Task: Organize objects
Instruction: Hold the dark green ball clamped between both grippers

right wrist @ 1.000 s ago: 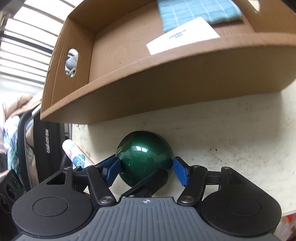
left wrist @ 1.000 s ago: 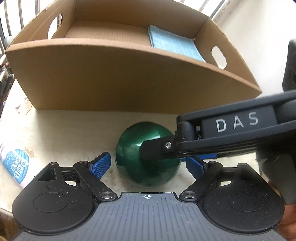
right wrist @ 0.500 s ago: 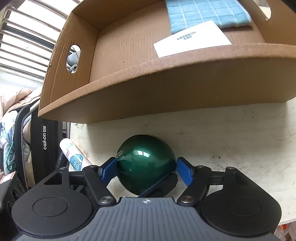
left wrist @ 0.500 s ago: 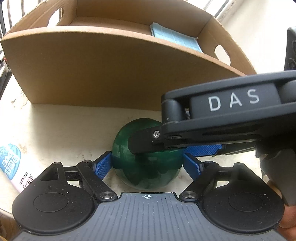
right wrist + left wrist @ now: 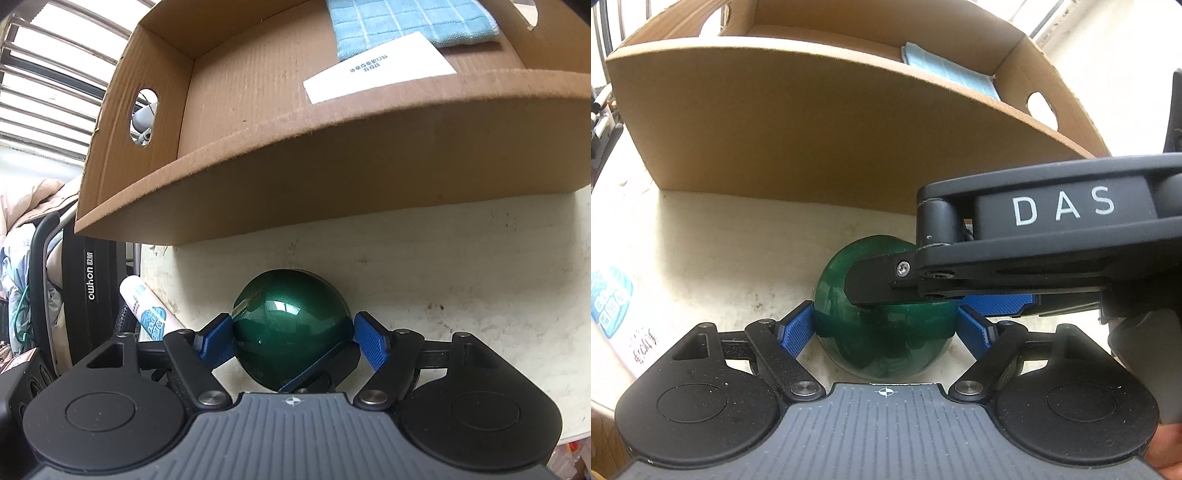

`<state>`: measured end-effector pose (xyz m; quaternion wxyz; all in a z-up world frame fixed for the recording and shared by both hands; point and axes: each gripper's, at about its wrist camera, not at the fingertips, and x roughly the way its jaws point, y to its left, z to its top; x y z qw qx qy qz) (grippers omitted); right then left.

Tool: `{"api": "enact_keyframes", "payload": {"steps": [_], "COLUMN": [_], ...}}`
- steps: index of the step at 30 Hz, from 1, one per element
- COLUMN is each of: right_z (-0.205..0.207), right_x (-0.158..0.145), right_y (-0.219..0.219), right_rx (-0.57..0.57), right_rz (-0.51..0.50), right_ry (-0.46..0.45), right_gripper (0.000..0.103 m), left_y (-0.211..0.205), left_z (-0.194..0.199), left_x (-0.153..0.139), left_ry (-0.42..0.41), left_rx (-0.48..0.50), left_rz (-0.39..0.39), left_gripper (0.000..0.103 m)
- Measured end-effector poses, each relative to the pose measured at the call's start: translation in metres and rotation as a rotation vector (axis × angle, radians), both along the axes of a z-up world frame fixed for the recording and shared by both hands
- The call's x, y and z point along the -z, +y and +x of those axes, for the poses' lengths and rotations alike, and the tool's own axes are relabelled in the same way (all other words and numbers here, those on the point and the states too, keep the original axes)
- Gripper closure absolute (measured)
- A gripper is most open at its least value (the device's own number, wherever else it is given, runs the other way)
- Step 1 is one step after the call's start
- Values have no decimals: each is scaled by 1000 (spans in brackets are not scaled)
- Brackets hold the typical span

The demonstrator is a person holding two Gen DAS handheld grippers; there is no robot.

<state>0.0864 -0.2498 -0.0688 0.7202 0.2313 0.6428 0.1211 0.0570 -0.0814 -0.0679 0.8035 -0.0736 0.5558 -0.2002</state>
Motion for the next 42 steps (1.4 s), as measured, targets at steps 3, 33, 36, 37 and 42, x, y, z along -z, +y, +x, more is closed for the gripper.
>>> {"api": "enact_keyframes", "payload": {"steps": [3, 33, 36, 37, 42], "right_z": [-1, -7, -6, -6, -6], "right_x": [0, 2, 2, 2, 2], "right_y": [0, 0, 1, 1, 1], "right_rx": [-5, 30, 32, 31, 34], "right_rz": [0, 11, 11, 11, 11], "right_ry": [2, 7, 6, 6, 7], "right_gripper": [27, 28, 28, 28, 28], "left_y": [1, -3, -6, -8, -7], "left_z": [-5, -8, -7, -5, -4], "left_x": [1, -4, -4, -4, -4], "left_ry": [2, 15, 15, 15, 15], "left_rx": [-8, -24, -26, -25, -27], "left_rz": [-1, -3, -4, -3, -4], "left_gripper": [22, 22, 22, 22, 22]}}
